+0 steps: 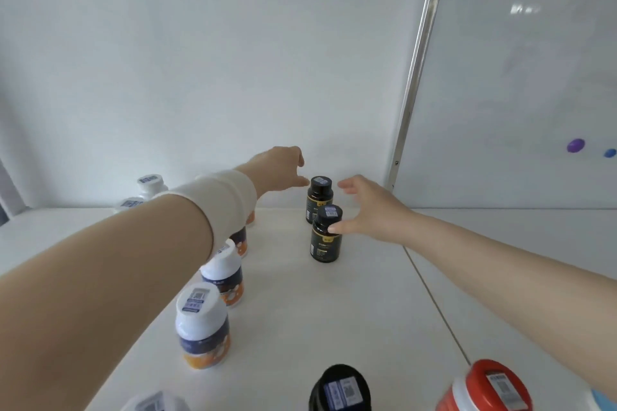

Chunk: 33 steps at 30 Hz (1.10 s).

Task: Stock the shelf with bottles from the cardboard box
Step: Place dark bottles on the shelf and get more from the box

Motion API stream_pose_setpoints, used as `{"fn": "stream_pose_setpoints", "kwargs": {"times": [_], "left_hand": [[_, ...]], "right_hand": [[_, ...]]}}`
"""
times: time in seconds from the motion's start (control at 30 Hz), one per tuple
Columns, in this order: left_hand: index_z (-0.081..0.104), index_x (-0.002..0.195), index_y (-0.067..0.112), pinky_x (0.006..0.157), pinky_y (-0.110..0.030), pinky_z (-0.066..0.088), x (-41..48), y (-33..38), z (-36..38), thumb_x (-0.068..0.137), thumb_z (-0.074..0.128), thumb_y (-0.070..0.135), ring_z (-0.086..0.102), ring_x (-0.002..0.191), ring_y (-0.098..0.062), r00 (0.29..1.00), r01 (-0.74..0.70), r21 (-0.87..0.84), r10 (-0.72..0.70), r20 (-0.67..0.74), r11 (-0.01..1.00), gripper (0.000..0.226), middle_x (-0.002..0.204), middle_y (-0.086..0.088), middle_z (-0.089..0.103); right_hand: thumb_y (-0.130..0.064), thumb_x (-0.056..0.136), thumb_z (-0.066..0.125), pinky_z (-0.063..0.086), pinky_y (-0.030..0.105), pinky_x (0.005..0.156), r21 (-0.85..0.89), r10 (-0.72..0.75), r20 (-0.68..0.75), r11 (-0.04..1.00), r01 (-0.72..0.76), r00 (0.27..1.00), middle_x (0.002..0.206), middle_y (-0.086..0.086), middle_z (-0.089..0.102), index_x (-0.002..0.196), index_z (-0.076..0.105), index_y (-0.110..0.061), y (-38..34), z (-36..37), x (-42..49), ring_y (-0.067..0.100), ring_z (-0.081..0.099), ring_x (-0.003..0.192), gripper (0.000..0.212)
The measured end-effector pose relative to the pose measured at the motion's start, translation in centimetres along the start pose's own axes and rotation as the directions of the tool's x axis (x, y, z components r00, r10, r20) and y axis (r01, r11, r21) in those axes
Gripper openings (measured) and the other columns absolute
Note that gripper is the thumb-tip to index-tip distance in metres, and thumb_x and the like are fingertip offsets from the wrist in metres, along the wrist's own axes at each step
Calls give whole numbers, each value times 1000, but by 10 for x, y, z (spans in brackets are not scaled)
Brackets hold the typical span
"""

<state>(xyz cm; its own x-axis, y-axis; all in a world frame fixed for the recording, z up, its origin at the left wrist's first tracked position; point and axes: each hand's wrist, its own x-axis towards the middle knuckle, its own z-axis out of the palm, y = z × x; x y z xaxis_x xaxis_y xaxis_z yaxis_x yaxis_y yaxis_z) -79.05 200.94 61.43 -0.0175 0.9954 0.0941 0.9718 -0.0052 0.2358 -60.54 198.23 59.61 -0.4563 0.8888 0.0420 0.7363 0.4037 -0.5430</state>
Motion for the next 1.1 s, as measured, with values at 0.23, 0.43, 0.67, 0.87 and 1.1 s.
{"fn": "stream_pose_setpoints", "kwargs": {"times": [0.23, 0.43, 0.67, 0.87, 1.1], "left_hand": [[44, 130, 13, 87, -32, 42, -126, -7, -53, 96, 47, 28, 55, 113, -26, 984, 80, 713, 59, -168, 696, 37, 124, -7, 54], [44, 130, 12, 89, -35, 42, -271, -37, -87, 95, 47, 27, 55, 112, -27, 978, 200, 814, -60, -200, 545, 38, 123, -8, 55], [41, 133, 10, 89, -36, 44, -449, -106, -120, 95, 46, 26, 57, 110, -29, 926, 353, 825, -293, -239, 442, 41, 121, -10, 55], [44, 130, 12, 87, -35, 43, -599, -194, -132, 96, 46, 28, 57, 110, -28, 820, 508, 749, -503, -272, 424, 39, 121, -8, 57], [43, 131, 10, 96, -35, 40, -752, -340, -81, 98, 37, 21, 52, 120, -28, 588, 644, 702, -784, -200, 304, 36, 131, -10, 53]], "right_hand": [[-29, 84, 66, 40, 37, 100, -380, -258, -12, 895, 235, 966, 140, 8, 37, 139, 32, -14, -54, -2, -58, 25, 42, 127, 66], [-27, 91, 54, 37, 39, 100, -509, -528, 13, 727, 460, 849, 140, 11, 38, 140, 32, -12, -139, 38, -122, 29, 39, 128, 55], [-32, 93, 50, 35, 40, 98, -484, -769, 122, 505, 714, 627, 139, 10, 39, 139, 33, -12, -274, 127, -206, 28, 41, 126, 53], [-29, 93, 51, 36, 37, 99, -406, -897, 248, 246, 880, 365, 135, 10, 44, 137, 35, -10, -400, 240, -261, 28, 43, 125, 52], [-26, 95, 43, 38, 35, 97, -378, -832, 483, 84, 922, 273, 133, 9, 43, 134, 37, -11, -503, 429, -290, 26, 44, 122, 42]]}}
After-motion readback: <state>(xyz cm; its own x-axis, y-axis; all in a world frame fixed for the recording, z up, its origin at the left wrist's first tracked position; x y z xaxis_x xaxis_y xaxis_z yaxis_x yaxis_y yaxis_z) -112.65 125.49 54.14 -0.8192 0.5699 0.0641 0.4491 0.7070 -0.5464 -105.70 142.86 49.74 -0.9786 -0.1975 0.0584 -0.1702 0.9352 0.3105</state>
